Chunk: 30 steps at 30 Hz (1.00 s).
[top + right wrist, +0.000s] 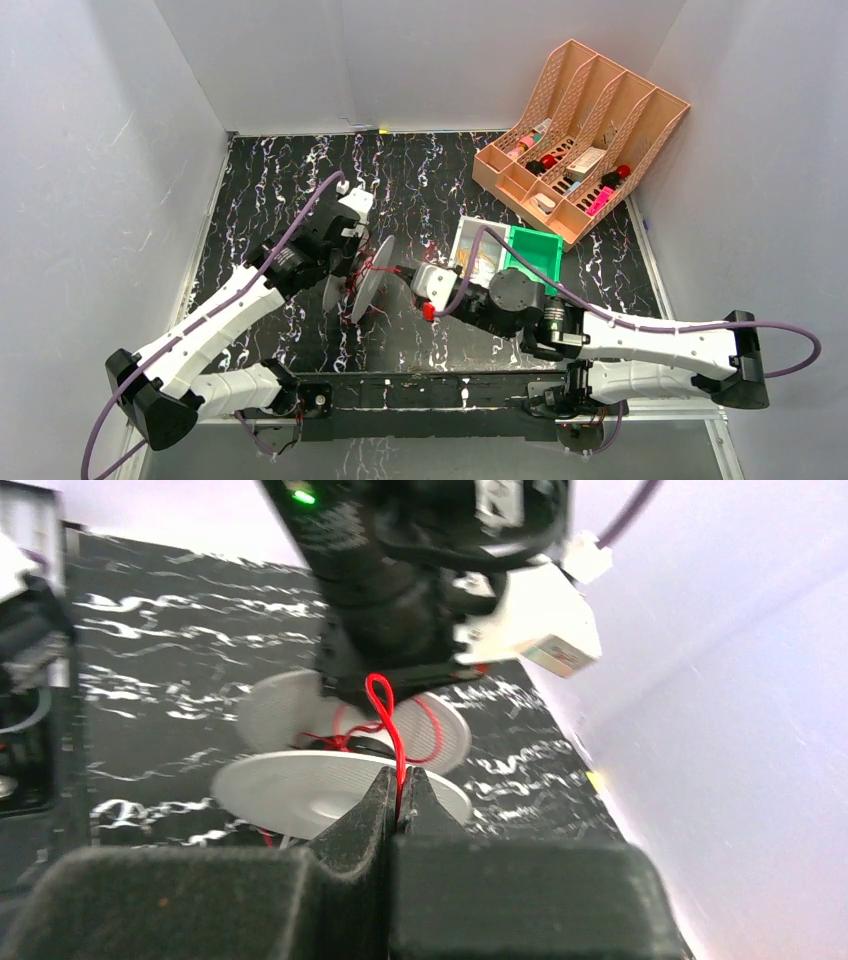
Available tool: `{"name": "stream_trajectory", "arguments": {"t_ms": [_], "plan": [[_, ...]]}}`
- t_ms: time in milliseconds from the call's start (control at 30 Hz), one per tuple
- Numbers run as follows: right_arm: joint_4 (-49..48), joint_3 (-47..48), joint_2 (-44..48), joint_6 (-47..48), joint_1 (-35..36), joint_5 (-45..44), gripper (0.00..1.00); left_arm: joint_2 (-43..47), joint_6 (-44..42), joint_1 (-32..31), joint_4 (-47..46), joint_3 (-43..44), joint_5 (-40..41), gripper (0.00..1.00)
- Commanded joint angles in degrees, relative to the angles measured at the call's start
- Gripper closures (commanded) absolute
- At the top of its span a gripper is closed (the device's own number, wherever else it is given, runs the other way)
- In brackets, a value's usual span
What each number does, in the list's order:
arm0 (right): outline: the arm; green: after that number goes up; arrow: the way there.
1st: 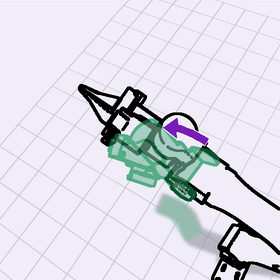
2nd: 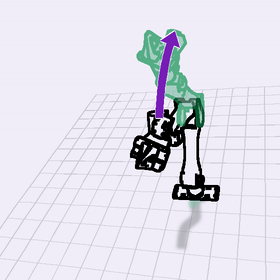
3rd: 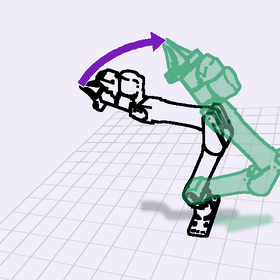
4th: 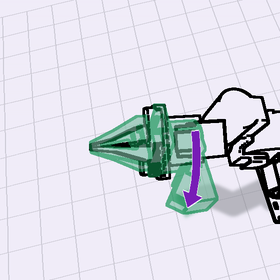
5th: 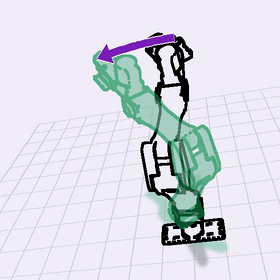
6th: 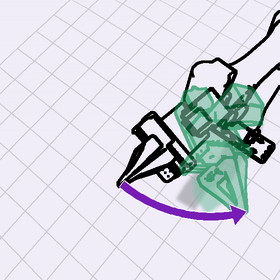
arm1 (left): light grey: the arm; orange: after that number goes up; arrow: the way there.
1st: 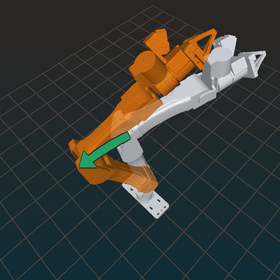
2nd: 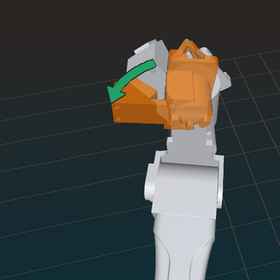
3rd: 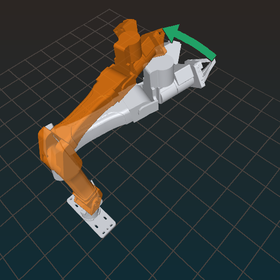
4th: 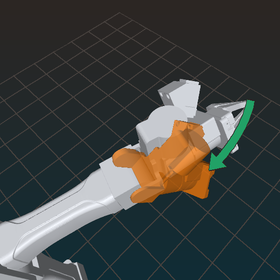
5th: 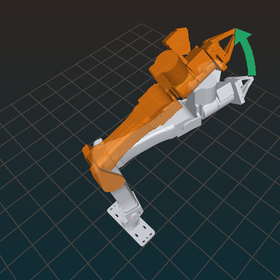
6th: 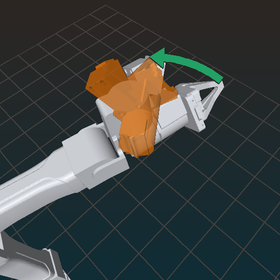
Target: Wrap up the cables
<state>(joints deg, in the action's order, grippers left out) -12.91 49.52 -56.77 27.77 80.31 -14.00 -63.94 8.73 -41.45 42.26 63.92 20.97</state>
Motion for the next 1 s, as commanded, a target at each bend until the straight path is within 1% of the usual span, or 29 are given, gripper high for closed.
{"name": "stream_trajectory", "arguments": {"t_ms": [0,133,300,500,800,967], "plan": [[0.37,4.30,-2.53,3.16,-2.16,-12.38,1.00,4.08,-3.78,-0.30,-2.69,-0.95,-4.44,1.00],[3.61,7.03,-4.23,0.52,-9.75,-10.73,1.00,5.43,-4.98,-0.35,-2.68,-2.43,-9.52,1.00],[5.55,7.85,-4.92,-4.34,-19.81,-7.20,1.00,8.55,-5.99,-0.45,-3.22,-4.10,-14.74,1.00],[8.94,6.70,-6.38,-10.43,-29.15,-2.74,1.00,12.08,-6.43,-0.56,-3.04,-2.68,-20.61,1.00],[7.63,-1.96,-6.88,-18.19,-38.59,4.42,1.00,15.92,-2.77,-0.56,-1.96,5.78,-27.98,1.00],[5.53,-5.54,-7.05,-21.78,-40.45,8.60,1.00,17.39,-0.60,-0.56,-2.73,11.00,-29.44,1.00]]}}
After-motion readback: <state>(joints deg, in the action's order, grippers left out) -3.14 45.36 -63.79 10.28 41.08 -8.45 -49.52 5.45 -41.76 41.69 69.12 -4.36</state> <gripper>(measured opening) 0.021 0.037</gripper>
